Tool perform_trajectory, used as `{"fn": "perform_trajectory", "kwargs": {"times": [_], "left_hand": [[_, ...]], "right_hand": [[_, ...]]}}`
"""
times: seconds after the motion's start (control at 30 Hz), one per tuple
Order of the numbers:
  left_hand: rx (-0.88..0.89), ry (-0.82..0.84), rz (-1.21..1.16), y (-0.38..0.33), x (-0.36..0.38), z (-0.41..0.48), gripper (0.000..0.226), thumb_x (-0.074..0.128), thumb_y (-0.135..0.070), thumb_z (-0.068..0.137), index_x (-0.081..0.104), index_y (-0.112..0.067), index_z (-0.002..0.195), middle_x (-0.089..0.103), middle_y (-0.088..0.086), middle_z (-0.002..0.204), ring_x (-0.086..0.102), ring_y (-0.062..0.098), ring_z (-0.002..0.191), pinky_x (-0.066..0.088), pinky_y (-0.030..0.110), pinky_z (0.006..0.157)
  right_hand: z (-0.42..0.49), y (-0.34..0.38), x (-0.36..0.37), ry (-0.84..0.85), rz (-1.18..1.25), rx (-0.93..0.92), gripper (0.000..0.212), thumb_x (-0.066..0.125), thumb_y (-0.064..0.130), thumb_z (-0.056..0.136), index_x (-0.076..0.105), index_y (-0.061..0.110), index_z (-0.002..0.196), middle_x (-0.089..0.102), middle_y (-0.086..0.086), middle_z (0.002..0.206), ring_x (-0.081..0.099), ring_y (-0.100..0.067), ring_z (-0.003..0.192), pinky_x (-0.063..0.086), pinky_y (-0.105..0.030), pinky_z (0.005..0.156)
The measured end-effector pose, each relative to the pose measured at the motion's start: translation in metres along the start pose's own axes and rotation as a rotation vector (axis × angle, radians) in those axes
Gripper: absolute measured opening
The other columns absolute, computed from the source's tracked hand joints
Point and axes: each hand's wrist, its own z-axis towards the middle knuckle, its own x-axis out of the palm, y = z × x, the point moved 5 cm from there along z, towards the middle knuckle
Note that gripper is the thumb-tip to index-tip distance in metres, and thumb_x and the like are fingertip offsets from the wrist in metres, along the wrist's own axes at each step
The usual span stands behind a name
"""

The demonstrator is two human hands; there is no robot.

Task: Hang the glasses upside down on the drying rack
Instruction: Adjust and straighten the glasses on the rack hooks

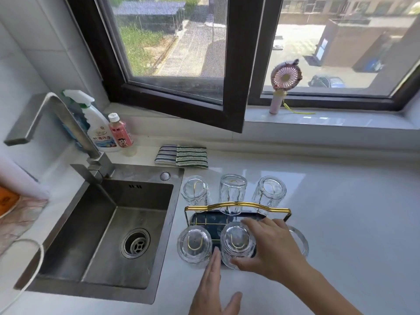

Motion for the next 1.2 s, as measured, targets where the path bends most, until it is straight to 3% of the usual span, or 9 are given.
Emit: {"fn": "perform_trajectory", "kwargs": {"times": [0.1, 0.2, 0.3, 0.77, 0.9, 1.03, 1.2], "left_hand": [[-0.012, 0.044, 0.016, -0.002, 0.002, 0.004, 0.098, 0.067, -0.029, 0.078, -0.014, -0.036, 0.134, -0.001, -0.025, 0.149, 0.020, -0.003, 0.139, 0.032, 0.025, 0.113], [-0.023, 0.054, -0.007, -0.002, 0.003, 0.006, 0.095, 0.068, -0.028, 0.079, -0.008, -0.038, 0.136, 0.006, -0.025, 0.149, 0.029, -0.012, 0.129, 0.034, 0.011, 0.106], [-0.039, 0.060, -0.020, 0.000, 0.005, 0.006, 0.097, 0.069, -0.025, 0.079, -0.009, -0.037, 0.135, 0.006, -0.026, 0.148, 0.027, -0.021, 0.120, 0.032, 0.001, 0.098], [-0.007, 0.078, -0.007, 0.003, 0.006, 0.002, 0.088, 0.069, -0.023, 0.078, 0.003, -0.043, 0.133, 0.007, -0.030, 0.145, 0.018, -0.034, 0.118, 0.034, 0.001, 0.097], [-0.029, 0.083, -0.016, 0.002, 0.006, 0.002, 0.089, 0.069, -0.022, 0.078, 0.003, -0.040, 0.135, 0.008, -0.026, 0.147, 0.022, -0.028, 0.118, 0.035, 0.004, 0.099], [-0.043, 0.090, 0.011, -0.001, 0.006, 0.002, 0.090, 0.069, -0.021, 0.078, 0.002, -0.039, 0.135, 0.009, -0.025, 0.147, 0.023, -0.035, 0.111, 0.038, 0.005, 0.097], [-0.081, 0.135, 0.074, 0.009, 0.011, 0.001, 0.095, 0.069, -0.021, 0.080, -0.003, -0.029, 0.140, 0.008, -0.019, 0.150, 0.028, -0.014, 0.126, 0.034, 0.000, 0.095]], "right_hand": [[-0.001, -0.001, 0.001, -0.027, -0.005, 0.012, 0.088, 0.046, 0.080, 0.055, 0.045, 0.029, 0.127, 0.065, 0.007, 0.110, 0.052, -0.016, 0.104, 0.026, -0.030, 0.094], [-0.001, -0.001, 0.001, -0.022, -0.020, 0.022, 0.088, 0.045, 0.081, 0.055, 0.045, 0.031, 0.126, 0.065, 0.008, 0.110, 0.052, -0.015, 0.105, 0.025, -0.030, 0.093], [-0.001, 0.000, 0.002, -0.015, -0.026, 0.018, 0.087, 0.046, 0.081, 0.056, 0.043, 0.031, 0.127, 0.064, 0.010, 0.112, 0.051, -0.015, 0.105, 0.025, -0.031, 0.093], [-0.004, -0.002, 0.008, -0.002, -0.014, 0.015, 0.098, 0.041, 0.084, 0.058, 0.033, 0.027, 0.138, 0.059, 0.010, 0.123, 0.046, -0.015, 0.114, 0.021, -0.032, 0.099], [-0.005, -0.003, 0.008, -0.013, -0.020, 0.000, 0.098, 0.041, 0.085, 0.059, 0.033, 0.028, 0.138, 0.059, 0.011, 0.124, 0.046, -0.015, 0.114, 0.022, -0.032, 0.100], [-0.004, -0.003, 0.008, -0.019, -0.026, 0.002, 0.098, 0.039, 0.087, 0.058, 0.033, 0.029, 0.137, 0.059, 0.011, 0.124, 0.046, -0.015, 0.114, 0.022, -0.032, 0.100], [-0.011, -0.007, -0.008, -0.077, 0.036, -0.027, 0.109, 0.042, 0.091, 0.053, 0.037, 0.023, 0.138, 0.061, 0.009, 0.119, 0.049, -0.015, 0.114, 0.025, -0.035, 0.102]]}}
